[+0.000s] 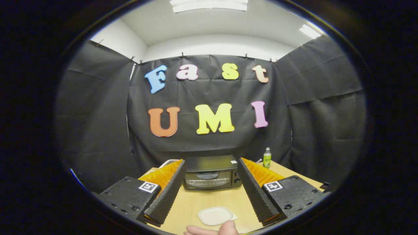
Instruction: Open the toaster oven, put the food inside, and close the toaster oven door.
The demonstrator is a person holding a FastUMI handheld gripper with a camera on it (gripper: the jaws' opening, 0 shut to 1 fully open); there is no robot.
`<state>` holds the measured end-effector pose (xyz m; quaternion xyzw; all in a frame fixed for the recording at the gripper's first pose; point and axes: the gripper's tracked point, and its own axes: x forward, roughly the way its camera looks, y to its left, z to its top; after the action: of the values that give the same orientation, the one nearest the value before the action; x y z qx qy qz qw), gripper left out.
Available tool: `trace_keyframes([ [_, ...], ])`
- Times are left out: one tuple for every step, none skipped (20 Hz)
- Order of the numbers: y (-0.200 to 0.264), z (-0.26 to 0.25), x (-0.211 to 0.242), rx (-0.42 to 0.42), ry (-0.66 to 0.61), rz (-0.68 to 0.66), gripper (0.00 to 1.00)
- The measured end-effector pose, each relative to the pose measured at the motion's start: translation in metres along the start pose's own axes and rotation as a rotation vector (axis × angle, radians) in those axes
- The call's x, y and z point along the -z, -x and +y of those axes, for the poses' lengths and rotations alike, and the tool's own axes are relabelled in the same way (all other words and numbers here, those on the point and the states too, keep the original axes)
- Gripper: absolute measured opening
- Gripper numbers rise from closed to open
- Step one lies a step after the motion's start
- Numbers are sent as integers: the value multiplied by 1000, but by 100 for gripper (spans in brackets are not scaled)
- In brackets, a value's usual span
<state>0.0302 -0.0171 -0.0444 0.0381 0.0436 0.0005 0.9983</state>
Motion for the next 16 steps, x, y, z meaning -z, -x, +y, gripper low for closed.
trace_keyframes([
  [1, 3, 4, -7, -4, 12, 100],
  [1, 6, 5, -15, 0, 23, 100],
  [1, 9, 4, -26, 11, 28, 100],
  [0, 11, 5, -27, 27, 30, 100],
  [1, 12, 4, -26, 40, 27, 100],
  [1, 14, 3, -25, 43, 23, 100],
  [0, 16, 2, -24, 39, 17, 100],
  [0, 17, 2, -21, 34, 16, 100],
  [0, 16, 3, -17, 34, 16, 100],
  [0, 15, 3, -12, 38, 18, 100],
  [-2, 16, 4, -8, 45, 18, 100],
  [-2, 15, 4, -1, 56, 17, 100],
  [-2, 16, 3, 1, 62, 14, 100],
  [0, 17, 2, 4, 67, 8, 100],
  [0, 18, 0, 7, 67, -1, 100],
  [2, 18, -1, 7, 65, -9, 100],
])
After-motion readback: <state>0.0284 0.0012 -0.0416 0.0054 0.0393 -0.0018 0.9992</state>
